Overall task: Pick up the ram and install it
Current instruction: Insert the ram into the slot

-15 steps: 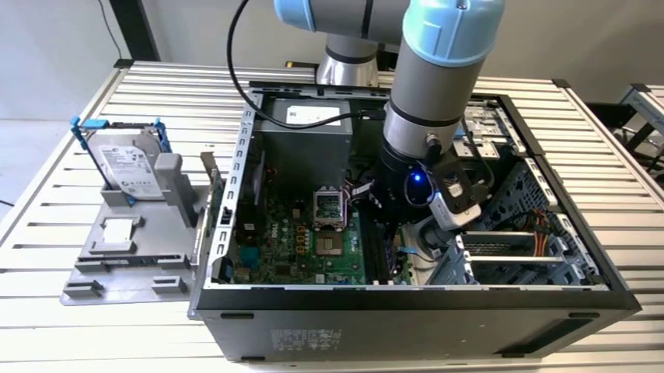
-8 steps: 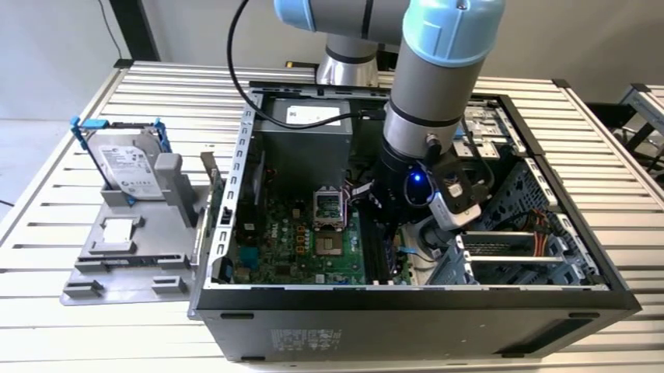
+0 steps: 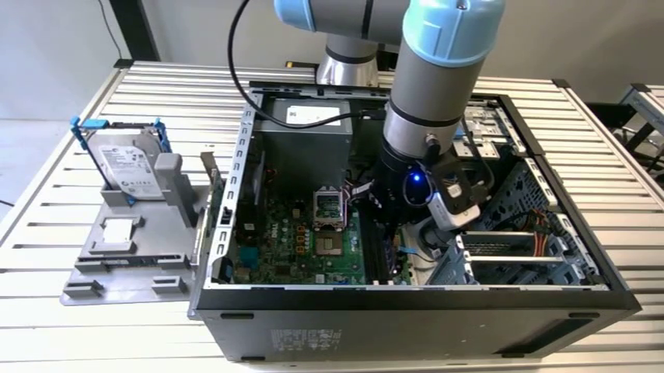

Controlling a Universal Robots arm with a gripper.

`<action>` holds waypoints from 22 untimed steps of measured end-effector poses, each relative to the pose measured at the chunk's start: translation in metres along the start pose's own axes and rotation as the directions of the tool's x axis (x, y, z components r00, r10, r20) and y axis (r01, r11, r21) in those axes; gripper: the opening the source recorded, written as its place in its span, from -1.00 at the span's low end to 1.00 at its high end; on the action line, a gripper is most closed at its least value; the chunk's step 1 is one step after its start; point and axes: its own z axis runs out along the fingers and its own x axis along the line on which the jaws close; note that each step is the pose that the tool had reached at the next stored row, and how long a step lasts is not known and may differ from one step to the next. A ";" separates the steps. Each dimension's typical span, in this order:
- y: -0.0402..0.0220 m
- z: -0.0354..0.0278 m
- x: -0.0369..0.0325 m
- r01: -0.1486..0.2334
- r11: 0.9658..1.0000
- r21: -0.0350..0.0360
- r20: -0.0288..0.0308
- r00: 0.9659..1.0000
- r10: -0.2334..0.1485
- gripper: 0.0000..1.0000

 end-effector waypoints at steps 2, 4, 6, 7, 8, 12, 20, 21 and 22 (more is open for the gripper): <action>0.0000 0.0000 0.0000 -0.005 1.000 0.001 0.000 1.000 0.005 -1.00; 0.0001 0.0016 0.0000 -0.008 1.000 0.001 0.000 1.000 0.008 -1.00; 0.0002 0.0036 0.0001 -0.012 1.000 0.002 -0.001 1.000 0.012 -1.00; 0.0002 0.0043 0.0001 -0.014 1.000 0.002 -0.001 1.000 0.014 -1.00; 0.0001 0.0046 0.0001 -0.015 1.000 0.002 -0.001 1.000 0.015 -1.00; 0.0005 0.0015 -0.0001 -0.015 1.000 0.000 -0.001 1.000 0.015 -1.00; 0.0002 0.0043 -0.0001 -0.016 1.000 -0.002 0.019 1.000 0.017 -1.00; 0.0003 0.0049 0.0000 -0.017 1.000 -0.008 0.026 1.000 0.017 -1.00; 0.0005 0.0053 0.0000 -0.017 1.000 -0.018 0.031 0.999 0.018 -1.00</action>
